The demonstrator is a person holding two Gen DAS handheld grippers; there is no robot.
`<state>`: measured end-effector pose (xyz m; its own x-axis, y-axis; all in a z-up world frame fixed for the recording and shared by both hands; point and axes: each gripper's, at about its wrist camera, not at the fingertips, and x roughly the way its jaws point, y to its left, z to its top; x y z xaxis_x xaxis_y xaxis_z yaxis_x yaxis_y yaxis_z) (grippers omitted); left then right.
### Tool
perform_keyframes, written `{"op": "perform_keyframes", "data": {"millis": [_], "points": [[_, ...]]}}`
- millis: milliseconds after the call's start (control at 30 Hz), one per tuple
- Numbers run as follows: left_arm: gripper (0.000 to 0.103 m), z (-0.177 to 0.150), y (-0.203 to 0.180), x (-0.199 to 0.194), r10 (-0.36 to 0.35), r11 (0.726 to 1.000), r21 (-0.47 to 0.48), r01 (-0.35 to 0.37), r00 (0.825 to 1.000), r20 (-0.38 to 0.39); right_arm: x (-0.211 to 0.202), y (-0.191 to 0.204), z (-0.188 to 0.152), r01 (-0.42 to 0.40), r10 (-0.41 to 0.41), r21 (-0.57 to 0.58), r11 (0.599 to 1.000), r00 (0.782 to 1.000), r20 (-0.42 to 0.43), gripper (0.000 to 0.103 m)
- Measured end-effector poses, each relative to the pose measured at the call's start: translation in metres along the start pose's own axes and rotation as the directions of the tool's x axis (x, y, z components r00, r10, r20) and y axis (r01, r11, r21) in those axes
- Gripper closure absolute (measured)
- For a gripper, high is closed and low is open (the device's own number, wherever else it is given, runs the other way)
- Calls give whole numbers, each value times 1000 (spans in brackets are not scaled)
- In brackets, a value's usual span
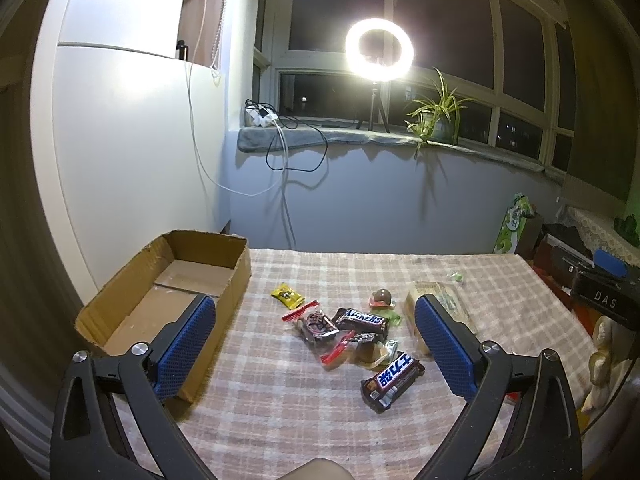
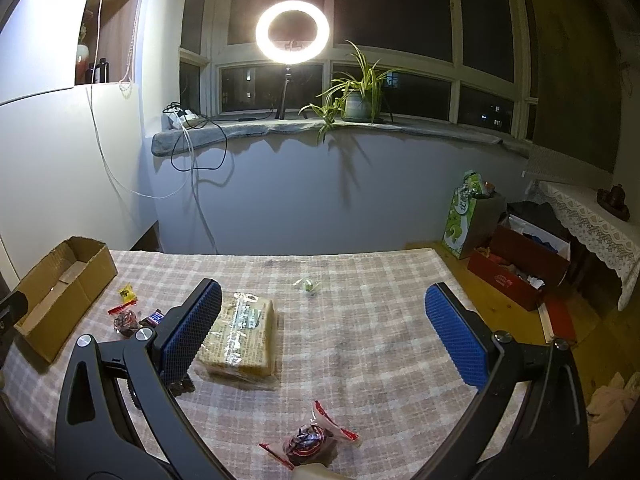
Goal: Organize snacks
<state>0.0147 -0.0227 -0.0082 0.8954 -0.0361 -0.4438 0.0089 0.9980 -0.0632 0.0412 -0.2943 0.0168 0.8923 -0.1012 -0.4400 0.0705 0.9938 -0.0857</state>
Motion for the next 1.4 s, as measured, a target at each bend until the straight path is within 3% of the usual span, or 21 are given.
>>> {"op": "perform_keyframes", "data": {"millis": [1400], "points": [[8,0,0,5,-14,1000,6,14,1000,-7,6,8,1,-16,16,-18,1000,1000,-3,0]]}}
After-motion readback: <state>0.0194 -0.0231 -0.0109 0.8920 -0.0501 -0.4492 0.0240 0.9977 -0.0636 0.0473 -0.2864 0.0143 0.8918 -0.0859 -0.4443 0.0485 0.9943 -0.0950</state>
